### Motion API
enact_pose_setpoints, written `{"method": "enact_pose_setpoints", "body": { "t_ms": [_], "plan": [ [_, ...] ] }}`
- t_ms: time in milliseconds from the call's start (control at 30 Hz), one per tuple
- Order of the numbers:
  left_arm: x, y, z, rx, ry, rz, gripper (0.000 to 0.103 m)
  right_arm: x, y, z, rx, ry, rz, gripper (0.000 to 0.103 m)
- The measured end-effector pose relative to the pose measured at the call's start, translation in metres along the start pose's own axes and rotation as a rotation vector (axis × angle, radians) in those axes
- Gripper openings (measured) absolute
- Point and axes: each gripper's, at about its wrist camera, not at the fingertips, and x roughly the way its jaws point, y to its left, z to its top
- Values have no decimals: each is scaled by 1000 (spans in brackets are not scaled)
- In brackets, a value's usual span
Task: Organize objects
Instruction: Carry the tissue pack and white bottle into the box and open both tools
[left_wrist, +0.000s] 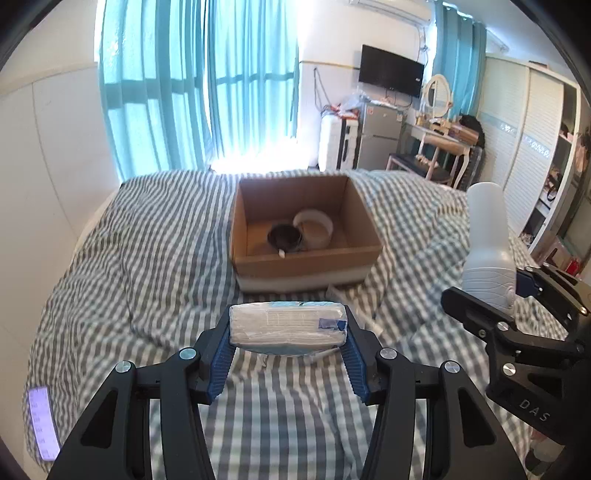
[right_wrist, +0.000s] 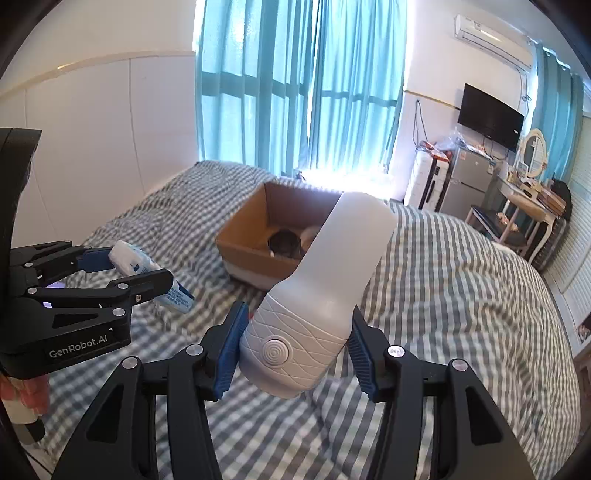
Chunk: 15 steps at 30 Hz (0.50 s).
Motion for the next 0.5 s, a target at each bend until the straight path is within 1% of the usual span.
{"method": "enact_pose_setpoints", "body": {
  "t_ms": [100, 200, 300, 500],
  "plan": [
    [1, 3, 21, 3, -27, -2, 54, 5, -3, 22, -26, -18, -14, 52],
    [7, 9, 44, -6, -53, 2, 54, 13, -7, 40, -26, -30, -16, 52],
    [17, 13, 68, -2, -72, 20, 54, 24, -15, 59, -22, -40, -24, 52],
    [42, 19, 107, 31, -70, 58, 54, 54, -36, 88, -3, -47, -16, 52]
  ]
}}
